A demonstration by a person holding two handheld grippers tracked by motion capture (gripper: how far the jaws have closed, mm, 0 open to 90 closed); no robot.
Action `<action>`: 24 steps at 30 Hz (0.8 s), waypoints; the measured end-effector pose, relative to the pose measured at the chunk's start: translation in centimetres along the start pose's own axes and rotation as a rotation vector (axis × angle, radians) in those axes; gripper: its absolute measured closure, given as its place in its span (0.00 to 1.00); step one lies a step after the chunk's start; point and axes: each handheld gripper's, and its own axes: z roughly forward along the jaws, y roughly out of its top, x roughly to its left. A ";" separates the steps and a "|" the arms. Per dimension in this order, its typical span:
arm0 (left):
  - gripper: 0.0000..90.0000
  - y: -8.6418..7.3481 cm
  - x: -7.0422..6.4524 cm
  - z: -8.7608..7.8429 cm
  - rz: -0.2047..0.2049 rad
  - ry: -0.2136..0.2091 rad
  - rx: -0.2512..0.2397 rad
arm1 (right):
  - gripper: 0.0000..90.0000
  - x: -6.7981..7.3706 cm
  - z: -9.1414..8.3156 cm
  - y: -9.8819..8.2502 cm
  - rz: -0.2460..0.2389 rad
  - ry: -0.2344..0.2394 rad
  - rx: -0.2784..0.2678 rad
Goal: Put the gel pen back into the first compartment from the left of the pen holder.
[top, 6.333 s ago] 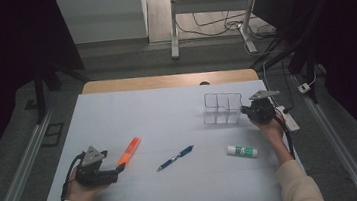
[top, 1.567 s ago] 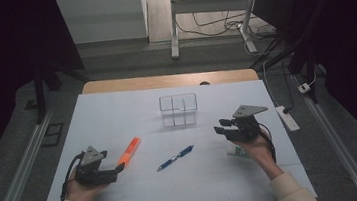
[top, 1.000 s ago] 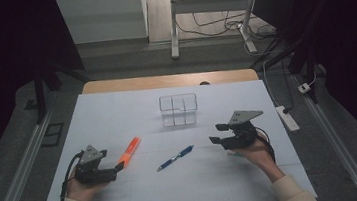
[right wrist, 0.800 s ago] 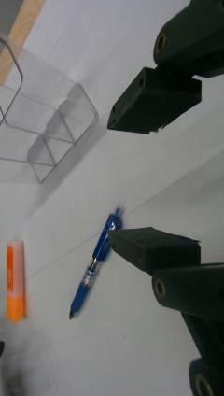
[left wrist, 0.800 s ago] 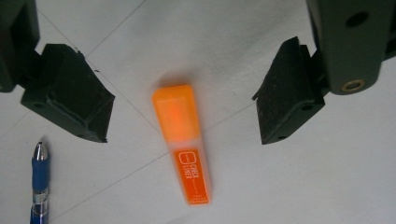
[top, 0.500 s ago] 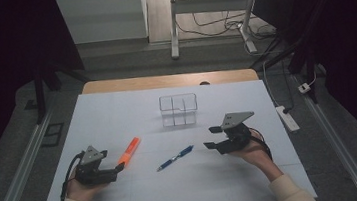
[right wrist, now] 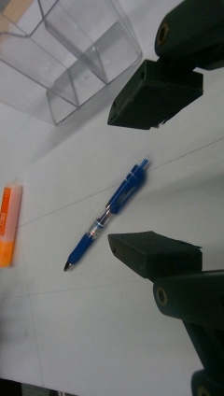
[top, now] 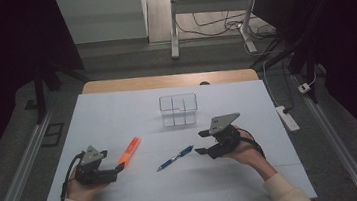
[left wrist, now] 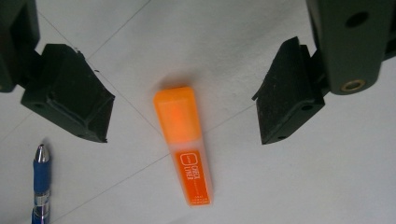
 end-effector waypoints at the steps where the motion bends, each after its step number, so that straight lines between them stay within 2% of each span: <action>1: 0.21 0.0 0.0 0.0 0.000 0.001 -0.001 | 0.40 0.1 0.2 0.0 0.004 0.007 0.002; 24: 0.21 -0.1 0.2 -0.1 -0.011 -0.013 -0.009 | 0.39 0.4 3.2 1.9 -0.058 0.096 0.053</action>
